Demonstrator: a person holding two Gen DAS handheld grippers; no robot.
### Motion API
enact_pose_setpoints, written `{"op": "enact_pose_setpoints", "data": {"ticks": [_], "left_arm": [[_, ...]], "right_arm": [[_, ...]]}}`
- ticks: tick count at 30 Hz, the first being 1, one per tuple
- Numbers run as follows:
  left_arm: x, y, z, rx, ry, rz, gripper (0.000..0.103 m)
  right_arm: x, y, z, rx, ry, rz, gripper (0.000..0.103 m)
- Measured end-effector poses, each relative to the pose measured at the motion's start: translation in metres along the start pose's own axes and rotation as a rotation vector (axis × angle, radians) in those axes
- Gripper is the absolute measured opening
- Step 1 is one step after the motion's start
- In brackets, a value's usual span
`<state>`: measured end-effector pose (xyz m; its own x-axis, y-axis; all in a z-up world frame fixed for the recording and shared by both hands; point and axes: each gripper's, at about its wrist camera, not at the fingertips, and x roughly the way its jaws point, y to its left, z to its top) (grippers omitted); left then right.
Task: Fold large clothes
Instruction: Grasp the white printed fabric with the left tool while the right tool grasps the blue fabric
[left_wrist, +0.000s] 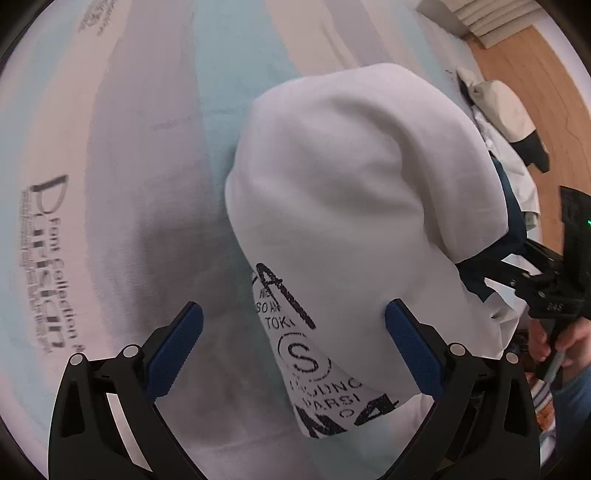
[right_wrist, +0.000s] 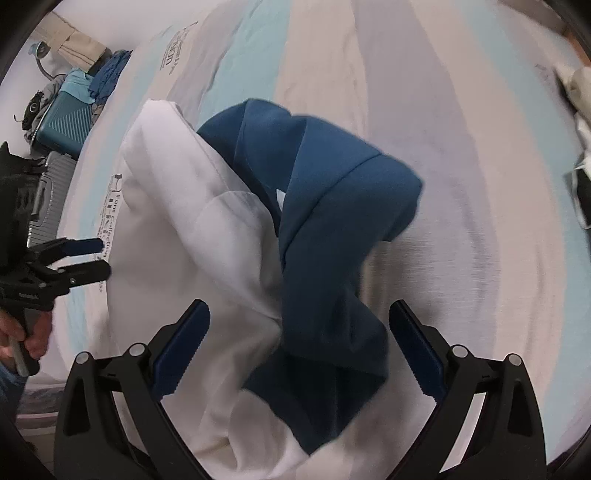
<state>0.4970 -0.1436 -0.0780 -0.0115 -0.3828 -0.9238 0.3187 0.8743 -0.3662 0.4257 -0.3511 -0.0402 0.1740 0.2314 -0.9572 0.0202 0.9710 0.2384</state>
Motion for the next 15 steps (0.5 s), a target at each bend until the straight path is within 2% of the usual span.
{"op": "enact_pose_setpoints", "data": {"ticks": [7, 15], "left_arm": [[0.024, 0.005, 0.006, 0.003, 0.004, -0.066, 0.098], [0.045, 0.002, 0.018, 0.036, 0.026, -0.098, 0.098]], "right_arm": [[0.030, -0.009, 0.009, 0.024, 0.066, 0.016, 0.094], [0.054, -0.010, 0.018, 0.040, 0.099, 0.064, 0.094]]}}
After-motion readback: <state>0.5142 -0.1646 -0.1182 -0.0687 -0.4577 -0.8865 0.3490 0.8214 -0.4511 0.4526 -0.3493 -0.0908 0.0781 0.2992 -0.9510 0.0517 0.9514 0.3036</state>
